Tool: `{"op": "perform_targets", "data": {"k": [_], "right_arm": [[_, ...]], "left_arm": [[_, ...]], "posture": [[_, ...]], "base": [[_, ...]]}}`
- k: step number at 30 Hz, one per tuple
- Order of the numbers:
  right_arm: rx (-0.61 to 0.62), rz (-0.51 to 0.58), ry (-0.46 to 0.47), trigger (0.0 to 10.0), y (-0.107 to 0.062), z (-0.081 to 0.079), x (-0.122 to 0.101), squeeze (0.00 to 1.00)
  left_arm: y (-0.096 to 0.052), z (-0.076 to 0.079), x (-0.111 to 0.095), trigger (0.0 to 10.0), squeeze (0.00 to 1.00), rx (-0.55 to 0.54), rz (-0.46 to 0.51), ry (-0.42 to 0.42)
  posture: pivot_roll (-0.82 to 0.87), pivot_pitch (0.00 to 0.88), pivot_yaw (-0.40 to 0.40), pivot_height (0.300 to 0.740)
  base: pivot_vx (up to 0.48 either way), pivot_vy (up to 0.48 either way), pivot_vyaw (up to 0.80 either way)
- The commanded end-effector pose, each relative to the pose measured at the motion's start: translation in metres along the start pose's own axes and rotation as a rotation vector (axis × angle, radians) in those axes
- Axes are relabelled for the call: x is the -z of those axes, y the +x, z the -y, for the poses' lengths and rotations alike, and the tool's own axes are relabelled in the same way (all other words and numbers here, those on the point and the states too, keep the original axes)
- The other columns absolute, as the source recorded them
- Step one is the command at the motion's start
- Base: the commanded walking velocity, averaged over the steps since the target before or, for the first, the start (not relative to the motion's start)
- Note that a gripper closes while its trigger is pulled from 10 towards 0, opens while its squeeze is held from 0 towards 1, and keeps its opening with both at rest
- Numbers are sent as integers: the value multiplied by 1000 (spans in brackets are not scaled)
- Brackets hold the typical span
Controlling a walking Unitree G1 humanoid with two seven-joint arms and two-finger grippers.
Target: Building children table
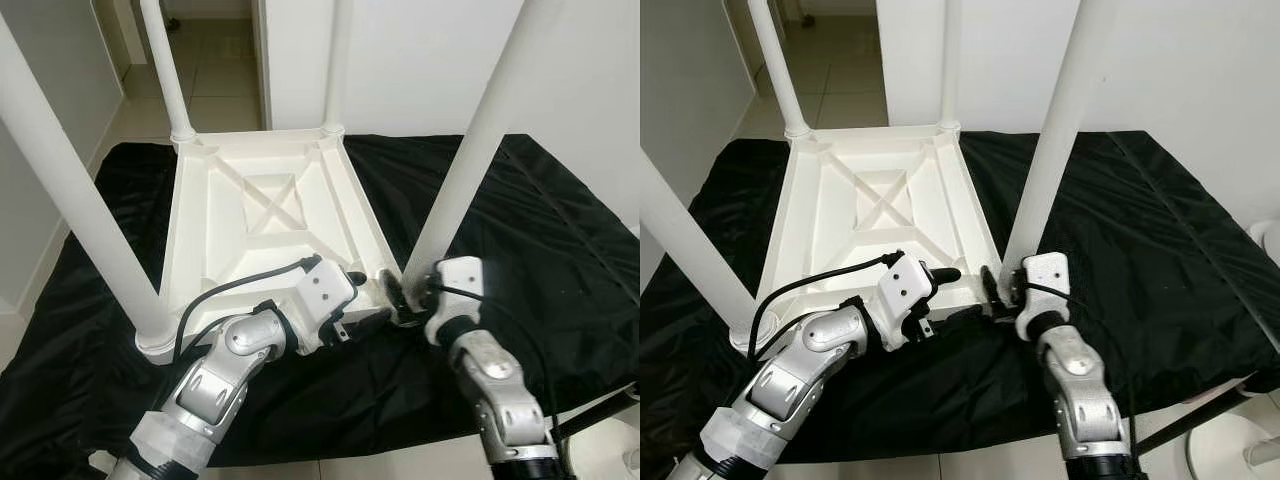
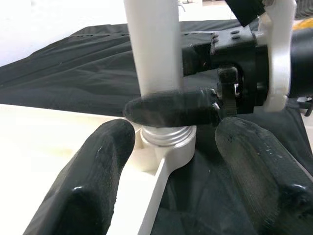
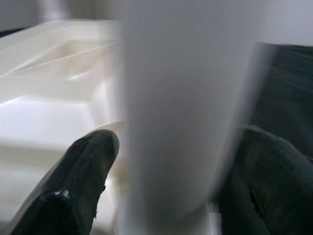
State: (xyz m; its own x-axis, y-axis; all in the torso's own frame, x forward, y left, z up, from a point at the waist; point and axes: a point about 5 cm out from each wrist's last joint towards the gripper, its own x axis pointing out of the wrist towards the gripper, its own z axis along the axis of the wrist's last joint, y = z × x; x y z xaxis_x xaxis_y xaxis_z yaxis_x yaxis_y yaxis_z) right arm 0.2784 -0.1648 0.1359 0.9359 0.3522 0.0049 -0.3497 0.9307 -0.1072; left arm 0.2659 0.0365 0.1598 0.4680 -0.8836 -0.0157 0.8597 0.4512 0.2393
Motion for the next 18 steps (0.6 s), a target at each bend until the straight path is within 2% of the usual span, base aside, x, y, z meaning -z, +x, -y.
{"op": "perform_targets", "data": {"k": [1, 2, 6, 10, 12, 14, 18], "right_arm": [[-45, 4, -5, 10000, 0, 8, 0, 0], [-86, 0, -23, 10000, 1, 15, 0, 0], [-178, -17, -46, 10000, 5, 21, 0, 0], [-278, -21, -76, 10000, 18, 27, -2, 0], [-278, -21, -76, 10000, 18, 27, -2, 0], [-338, -32, -94, 10000, 26, 26, -3, 0], [-378, -47, -99, 10000, 31, 22, -1, 0]], "left_arm": [[1, 2, -4, 10000, 0, 36, 4, 8], [1, 2, -5, 10000, 0, 38, 7, 7], [0, 2, -7, 10000, 0, 38, 10, 9], [0, 1, -7, 10000, 0, 23, 9, 13], [0, 1, -7, 10000, 0, 23, 9, 13], [0, 0, -8, 10000, 0, 16, 10, 20], [0, 0, -9, 10000, 0, 12, 12, 26]], "posture": [[-103, 13, -17, 740], [-103, 13, -17, 740], [-94, 13, -20, 740], [-80, 9, -20, 740], [-80, 9, -20, 740], [-55, 0, -29, 740], [-46, 0, -37, 740]], "base": [[0, 0, 0], [0, 0, 0], [0, 0, 0], [0, 0, 0], [0, 0, 0], [0, 0, 0], [0, 0, 0]]}}
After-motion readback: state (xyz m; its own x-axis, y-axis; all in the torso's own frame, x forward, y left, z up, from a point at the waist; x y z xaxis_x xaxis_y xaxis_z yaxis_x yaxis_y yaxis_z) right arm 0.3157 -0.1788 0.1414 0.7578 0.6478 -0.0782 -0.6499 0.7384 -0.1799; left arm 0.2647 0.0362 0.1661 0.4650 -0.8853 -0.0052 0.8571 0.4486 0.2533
